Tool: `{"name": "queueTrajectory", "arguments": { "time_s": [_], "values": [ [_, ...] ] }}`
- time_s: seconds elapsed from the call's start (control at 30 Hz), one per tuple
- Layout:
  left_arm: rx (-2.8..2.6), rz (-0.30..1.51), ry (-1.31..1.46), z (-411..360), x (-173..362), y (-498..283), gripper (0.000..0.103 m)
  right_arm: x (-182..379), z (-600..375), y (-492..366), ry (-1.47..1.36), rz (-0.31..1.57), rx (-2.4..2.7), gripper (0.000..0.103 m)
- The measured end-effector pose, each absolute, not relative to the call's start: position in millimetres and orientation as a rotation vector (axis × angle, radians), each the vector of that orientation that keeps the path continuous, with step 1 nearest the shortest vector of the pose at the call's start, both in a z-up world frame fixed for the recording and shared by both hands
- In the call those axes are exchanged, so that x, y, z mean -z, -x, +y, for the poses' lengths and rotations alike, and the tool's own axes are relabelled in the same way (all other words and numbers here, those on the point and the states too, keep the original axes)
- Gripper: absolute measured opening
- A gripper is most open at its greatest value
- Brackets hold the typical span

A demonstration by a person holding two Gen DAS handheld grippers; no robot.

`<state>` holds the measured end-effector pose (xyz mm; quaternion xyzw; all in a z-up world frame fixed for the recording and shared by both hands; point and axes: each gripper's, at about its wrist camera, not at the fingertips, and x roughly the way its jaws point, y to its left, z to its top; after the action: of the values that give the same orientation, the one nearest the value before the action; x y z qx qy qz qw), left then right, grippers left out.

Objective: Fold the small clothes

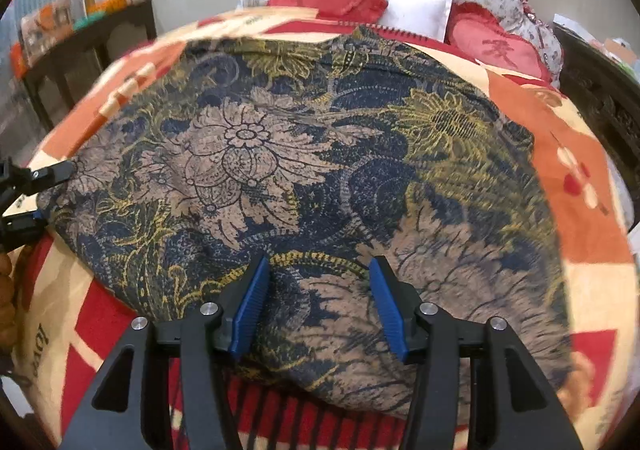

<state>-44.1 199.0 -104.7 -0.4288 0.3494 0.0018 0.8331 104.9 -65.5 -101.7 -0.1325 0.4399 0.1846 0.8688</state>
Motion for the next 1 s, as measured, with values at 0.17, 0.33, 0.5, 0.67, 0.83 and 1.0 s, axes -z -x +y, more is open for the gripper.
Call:
{"name": "queueTrajectory", "arguments": {
  "time_s": [0.17, 0.33, 0.5, 0.67, 0.83, 1.0],
  "values": [
    [-0.097, 0.728, 0.833, 199, 97, 55, 0.052, 52, -14, -129, 0.318, 0.833, -0.496, 0.062],
    [-0.119, 0.742, 0.744, 192, 98, 53, 0.022, 39, 60, -162, 0.305, 0.838, -0.709, 0.062],
    [-0.118, 0.731, 0.637, 181, 89, 52, 0.013, 54, 124, -192, 0.269, 0.951, -0.788, 0.062],
    [-0.08, 0.654, 0.446, 150, 62, 56, 0.012, 50, 145, -204, 0.221, 0.954, -0.847, 0.062],
    [0.009, 0.599, 0.319, 118, 42, 57, 0.012, 56, 162, -214, 0.194, 1.032, -0.929, 0.062],
    [0.063, 0.592, 0.266, 100, 35, 54, 0.012, 62, 176, -217, 0.249, 1.048, -0.943, 0.062]
  ]
}}
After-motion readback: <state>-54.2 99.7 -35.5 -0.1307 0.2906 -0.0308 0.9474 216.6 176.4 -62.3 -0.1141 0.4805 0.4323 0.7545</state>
